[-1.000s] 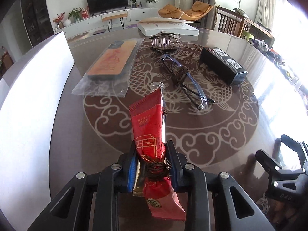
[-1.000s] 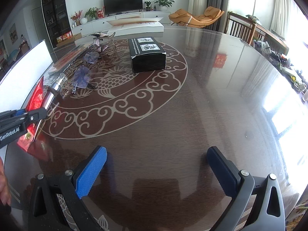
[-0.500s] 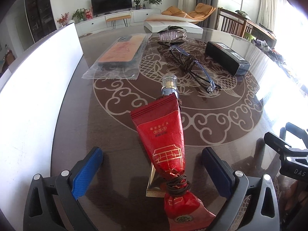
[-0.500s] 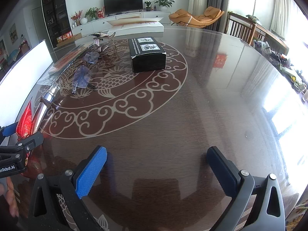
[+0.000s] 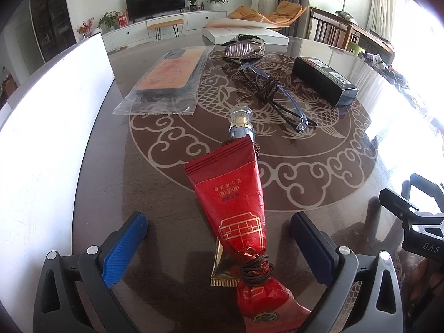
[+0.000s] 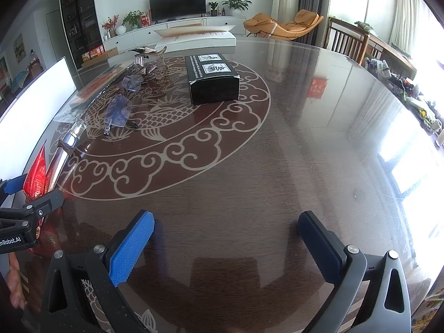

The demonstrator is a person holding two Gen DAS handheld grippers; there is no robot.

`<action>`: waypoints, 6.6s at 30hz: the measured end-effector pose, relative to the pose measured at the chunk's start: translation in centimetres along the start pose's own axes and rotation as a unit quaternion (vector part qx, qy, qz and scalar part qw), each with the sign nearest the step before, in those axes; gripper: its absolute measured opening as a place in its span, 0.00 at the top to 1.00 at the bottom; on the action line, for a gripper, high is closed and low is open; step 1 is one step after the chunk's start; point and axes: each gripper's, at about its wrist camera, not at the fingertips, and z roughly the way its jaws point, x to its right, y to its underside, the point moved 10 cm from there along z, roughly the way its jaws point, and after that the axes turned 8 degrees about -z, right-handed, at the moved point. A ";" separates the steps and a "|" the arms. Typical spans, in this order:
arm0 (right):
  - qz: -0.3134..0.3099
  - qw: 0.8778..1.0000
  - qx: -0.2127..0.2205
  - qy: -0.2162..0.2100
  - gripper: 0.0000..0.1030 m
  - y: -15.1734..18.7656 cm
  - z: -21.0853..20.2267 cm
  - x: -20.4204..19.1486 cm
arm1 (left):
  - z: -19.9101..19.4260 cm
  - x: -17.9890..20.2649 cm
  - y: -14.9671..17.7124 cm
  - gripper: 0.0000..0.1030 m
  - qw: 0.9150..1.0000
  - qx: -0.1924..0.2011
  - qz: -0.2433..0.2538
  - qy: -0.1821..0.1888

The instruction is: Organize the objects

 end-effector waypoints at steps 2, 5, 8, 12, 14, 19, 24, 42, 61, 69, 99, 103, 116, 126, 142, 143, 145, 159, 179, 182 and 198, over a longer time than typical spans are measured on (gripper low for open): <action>0.000 1.000 0.000 0.000 0.00 0.0 0.0 -0.1 | -0.2 -0.4 0.4 0.00 1.000 -0.014 -0.012 -0.006; 0.000 1.000 0.000 0.000 0.00 0.0 0.0 0.0 | -1.9 -1.0 0.6 0.00 0.999 0.011 -0.030 0.009; 0.000 1.000 0.000 0.000 0.00 0.0 0.0 -0.1 | -3.6 -2.0 0.1 0.00 0.999 0.043 -0.033 -0.005; 0.000 1.000 0.000 0.000 0.00 0.0 0.0 -0.1 | -4.6 -4.0 -0.2 0.17 0.995 0.054 -0.067 -0.041; 0.000 1.000 0.000 0.000 0.00 0.0 0.0 0.0 | -4.3 -4.4 0.2 0.24 0.995 0.048 -0.068 -0.063; 0.000 1.000 0.000 0.000 0.00 0.0 0.0 -0.1 | -4.2 -3.3 1.5 0.24 0.996 0.039 -0.059 -0.058; 0.000 1.000 0.000 0.000 0.00 0.0 0.0 0.0 | -3.6 -3.2 3.2 0.24 0.996 0.012 -0.053 -0.067; 0.003 0.982 0.001 -0.188 0.02 -3.4 -3.3 -9.7 | -7.6 -3.8 4.9 0.28 0.994 0.062 -0.019 -0.088; -0.107 0.979 -0.059 -0.163 0.73 -0.9 -1.9 -9.8 | -5.4 -0.9 7.0 0.21 1.000 0.010 -0.014 -0.025; -0.118 0.974 -0.080 -0.175 0.70 -0.3 -2.2 -9.7 | -6.1 -0.4 6.7 0.78 0.999 0.048 0.012 -0.003; -0.182 0.892 0.007 -0.415 0.63 -9.6 -17.4 -40.7 | -18.9 -27.3 2.7 0.62 0.966 0.084 -0.238 -0.059; -0.157 0.903 0.017 -0.400 0.38 -9.2 -15.9 -38.7 | -18.6 -27.7 4.2 0.29 0.959 0.091 -0.258 -0.076; -0.046 0.994 0.002 -0.094 0.07 0.3 -3.1 -8.8 | -19.8 -4.7 0.4 0.00 0.985 0.136 -0.065 0.087; 0.024 0.999 -0.006 -0.022 0.06 0.7 -1.0 0.9 | -5.6 3.9 2.1 0.00 0.999 0.030 -0.014 0.044; -0.004 1.000 -0.002 -0.004 0.00 0.7 -0.1 0.3 | 0.0 5.0 0.7 0.00 1.000 0.021 0.000 0.004; -0.004 1.000 -0.002 -0.004 0.00 0.7 -0.1 0.2 | 0.0 5.1 0.6 0.00 1.000 0.021 0.000 0.004; -0.005 1.000 -0.002 -0.005 0.00 0.7 -0.1 0.1 | 0.0 5.1 0.6 0.00 1.000 0.021 0.000 0.004; -0.006 1.000 -0.002 -0.005 0.00 0.7 -0.1 0.1 | 0.2 5.1 0.4 0.00 1.000 0.021 -0.001 0.004; -0.006 1.000 -0.002 -0.005 0.00 0.7 -0.1 0.1 | 0.3 5.1 0.5 0.00 1.000 0.022 -0.001 0.004; -0.006 1.000 -0.002 -0.005 0.00 0.7 -0.1 0.1 | 0.3 5.1 0.4 0.00 1.000 0.022 -0.001 0.004; -0.006 1.000 -0.002 -0.005 0.00 0.7 -0.1 0.1 | 0.3 5.1 0.4 0.00 1.000 0.022 -0.001 0.004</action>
